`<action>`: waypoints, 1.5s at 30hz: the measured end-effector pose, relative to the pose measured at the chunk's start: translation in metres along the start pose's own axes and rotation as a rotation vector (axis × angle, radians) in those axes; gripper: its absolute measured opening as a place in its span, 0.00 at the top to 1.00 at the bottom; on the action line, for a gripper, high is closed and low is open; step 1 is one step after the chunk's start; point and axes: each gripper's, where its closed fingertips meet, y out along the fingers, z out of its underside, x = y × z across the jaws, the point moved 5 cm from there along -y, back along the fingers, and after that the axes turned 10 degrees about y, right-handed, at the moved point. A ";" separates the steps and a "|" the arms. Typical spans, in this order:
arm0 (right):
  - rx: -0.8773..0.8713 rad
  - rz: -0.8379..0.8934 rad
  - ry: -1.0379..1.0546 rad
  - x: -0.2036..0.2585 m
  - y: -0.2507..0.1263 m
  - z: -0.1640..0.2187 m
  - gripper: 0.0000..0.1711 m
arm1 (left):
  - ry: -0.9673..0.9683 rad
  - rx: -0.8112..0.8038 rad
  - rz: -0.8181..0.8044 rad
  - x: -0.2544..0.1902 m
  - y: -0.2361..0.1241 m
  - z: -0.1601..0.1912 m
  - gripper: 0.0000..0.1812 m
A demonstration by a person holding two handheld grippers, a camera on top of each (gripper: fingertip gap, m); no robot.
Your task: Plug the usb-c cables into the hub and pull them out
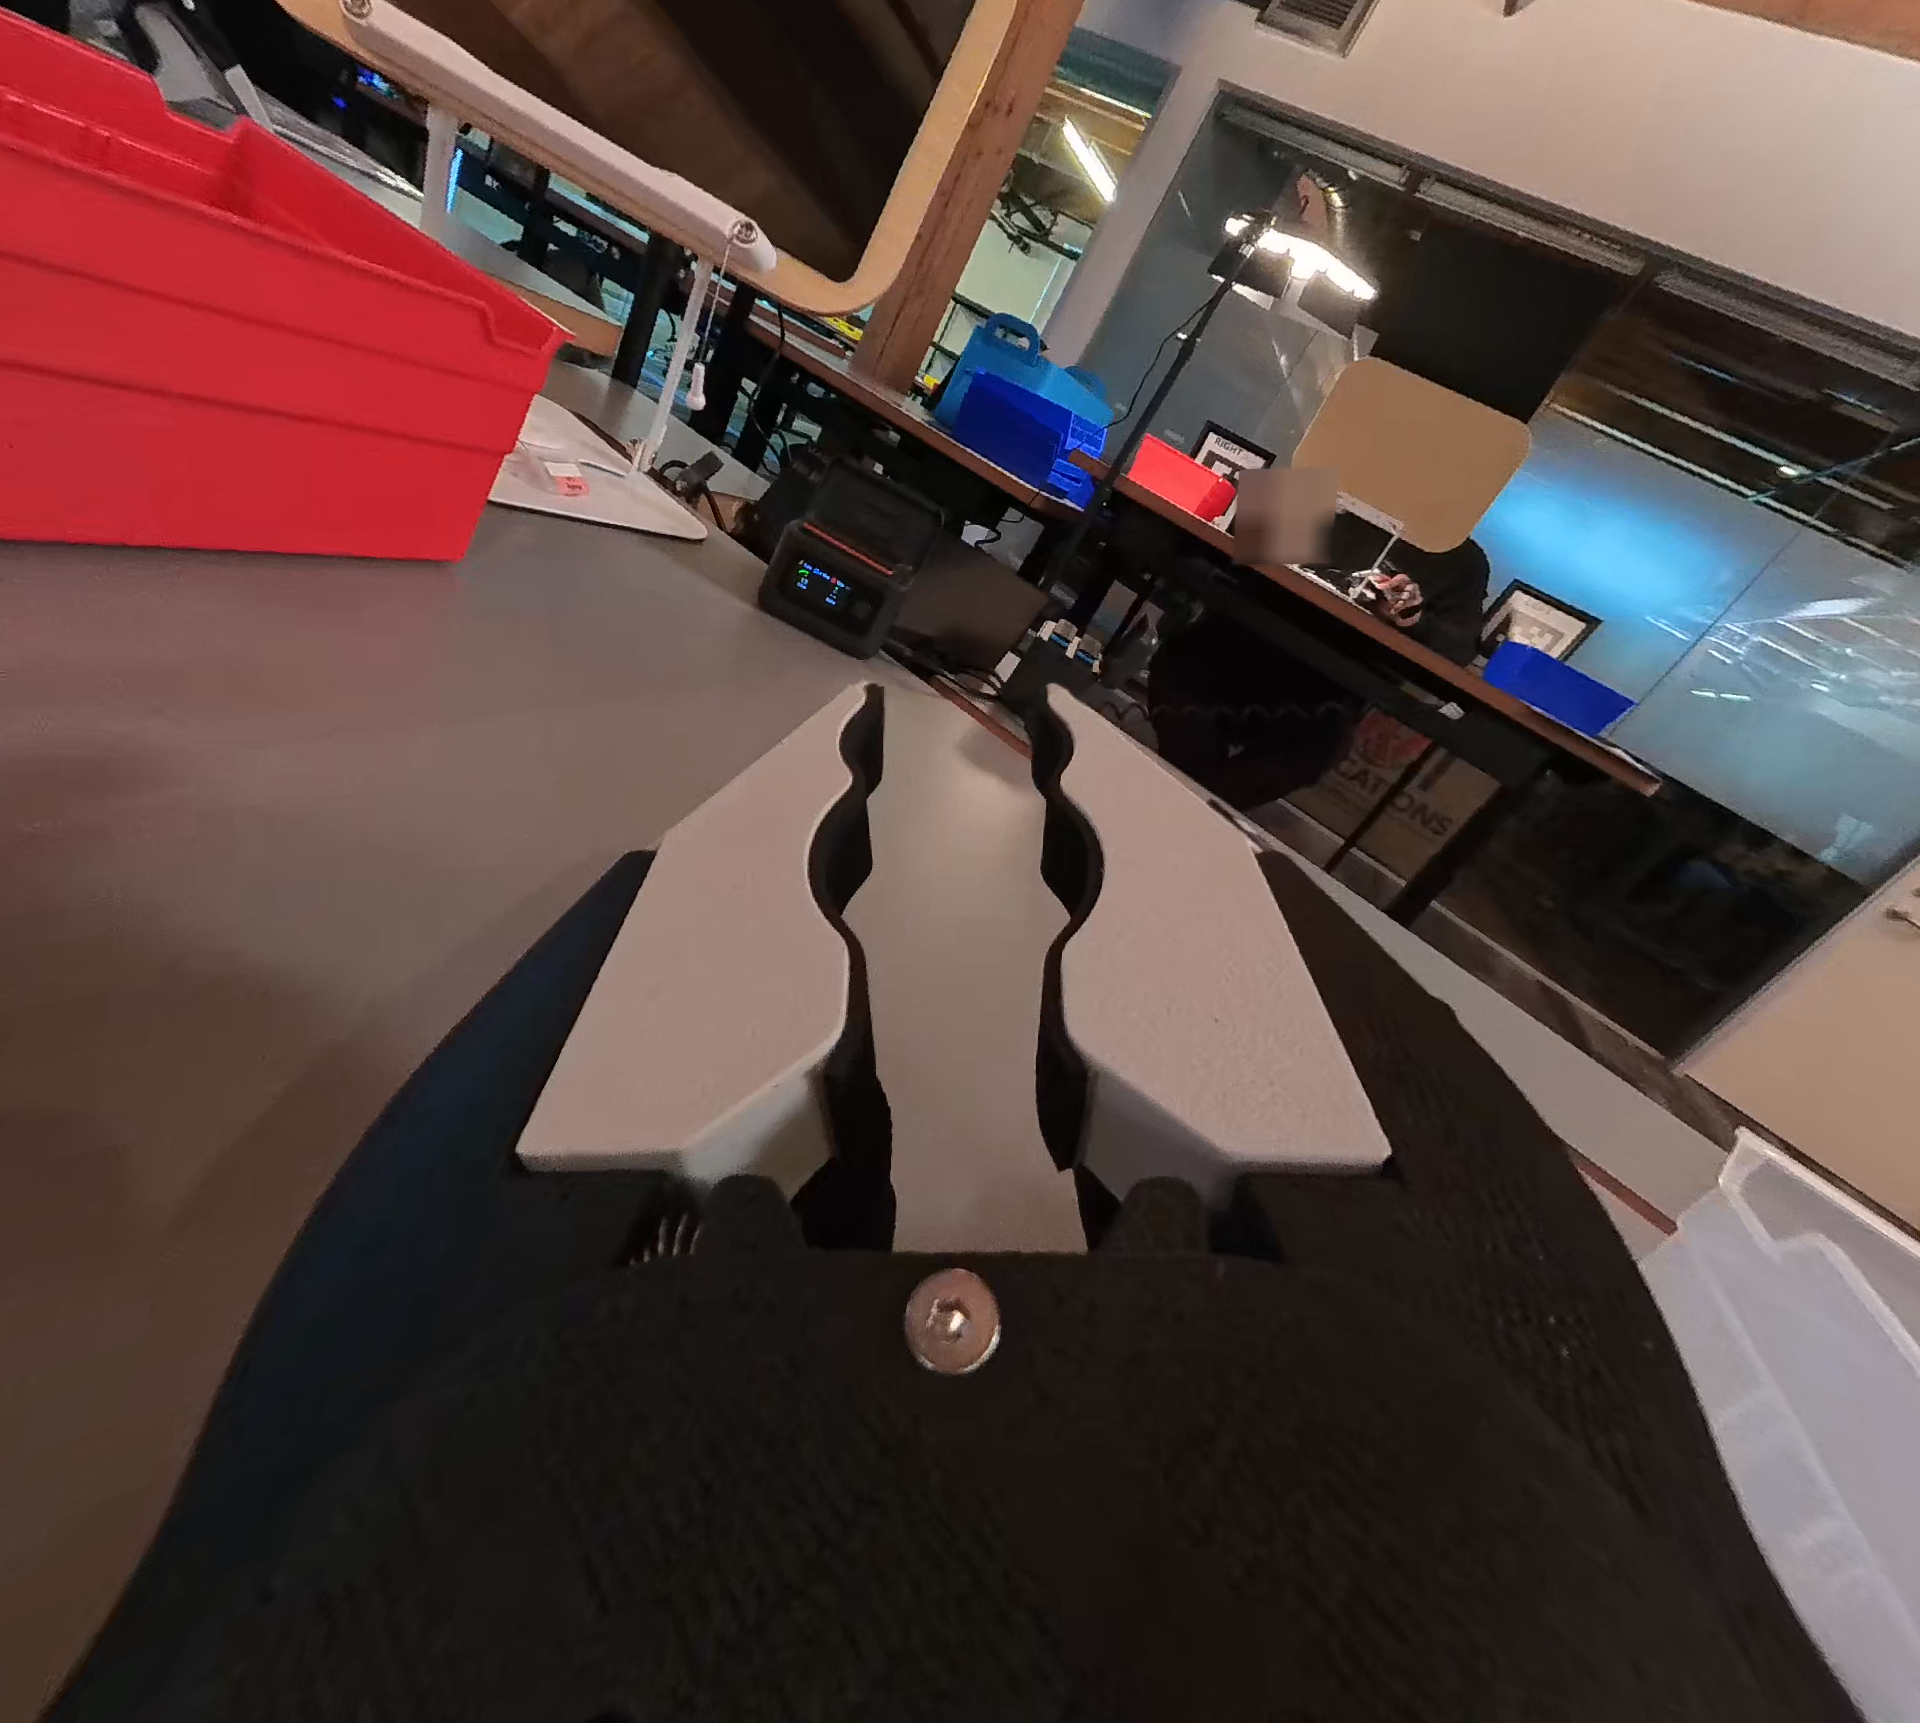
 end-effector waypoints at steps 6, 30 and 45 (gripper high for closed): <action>0.006 -0.040 0.021 0.001 -0.001 0.002 0.84 | -0.026 -0.010 0.016 0.000 -0.001 0.001 0.88; -0.004 -0.131 0.080 0.020 0.008 -0.007 0.88 | -0.016 0.126 0.047 -0.004 0.013 0.013 0.89; -0.027 -0.192 -0.147 0.049 -0.009 -0.014 0.88 | -0.083 -0.053 0.157 0.038 -0.076 -0.074 1.00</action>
